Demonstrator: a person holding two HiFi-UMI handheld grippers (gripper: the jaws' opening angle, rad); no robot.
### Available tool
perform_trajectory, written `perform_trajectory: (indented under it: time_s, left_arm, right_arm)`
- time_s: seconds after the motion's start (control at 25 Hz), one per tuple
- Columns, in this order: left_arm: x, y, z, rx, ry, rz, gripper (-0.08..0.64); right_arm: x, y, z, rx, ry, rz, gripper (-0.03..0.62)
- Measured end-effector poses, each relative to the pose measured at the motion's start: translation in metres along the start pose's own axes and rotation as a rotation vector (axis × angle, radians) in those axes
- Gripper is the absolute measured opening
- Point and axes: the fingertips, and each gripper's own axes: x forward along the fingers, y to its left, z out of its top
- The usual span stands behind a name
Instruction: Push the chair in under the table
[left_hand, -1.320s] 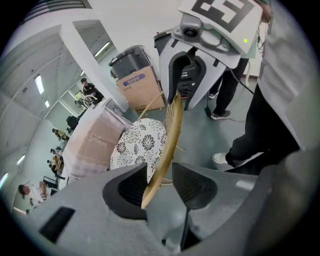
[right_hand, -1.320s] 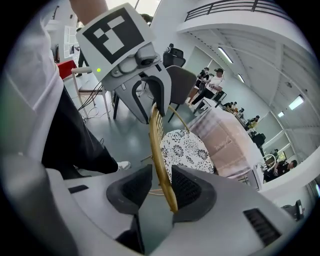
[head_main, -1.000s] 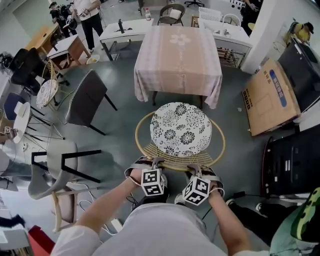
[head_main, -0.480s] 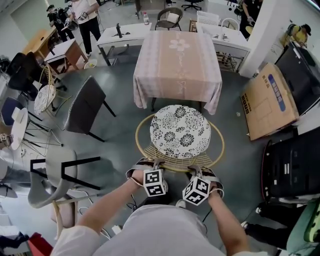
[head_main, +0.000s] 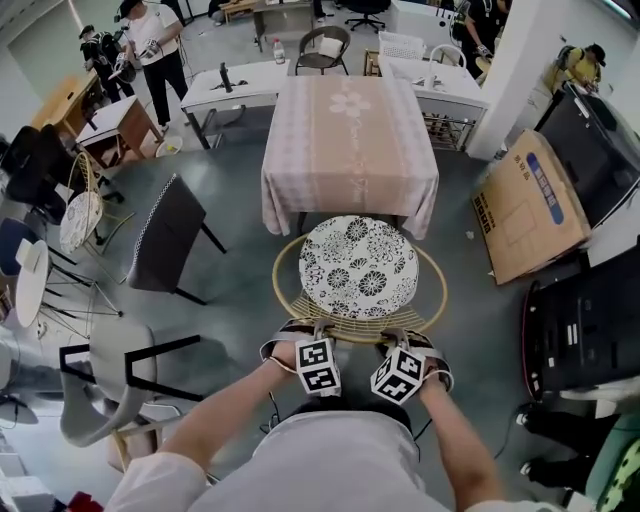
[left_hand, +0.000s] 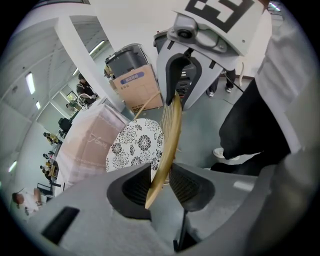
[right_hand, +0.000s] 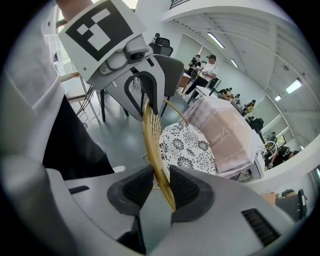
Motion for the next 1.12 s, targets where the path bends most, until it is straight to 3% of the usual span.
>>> perform_trajectory:
  time_s: [1.12]
  left_arm:
    - [0.034, 0.098, -0.001, -0.066, 0.035, 0.052, 0.117]
  right_arm:
    - [0.039, -0.093, 0.028, 0.009, -0.034, -0.002, 0.094]
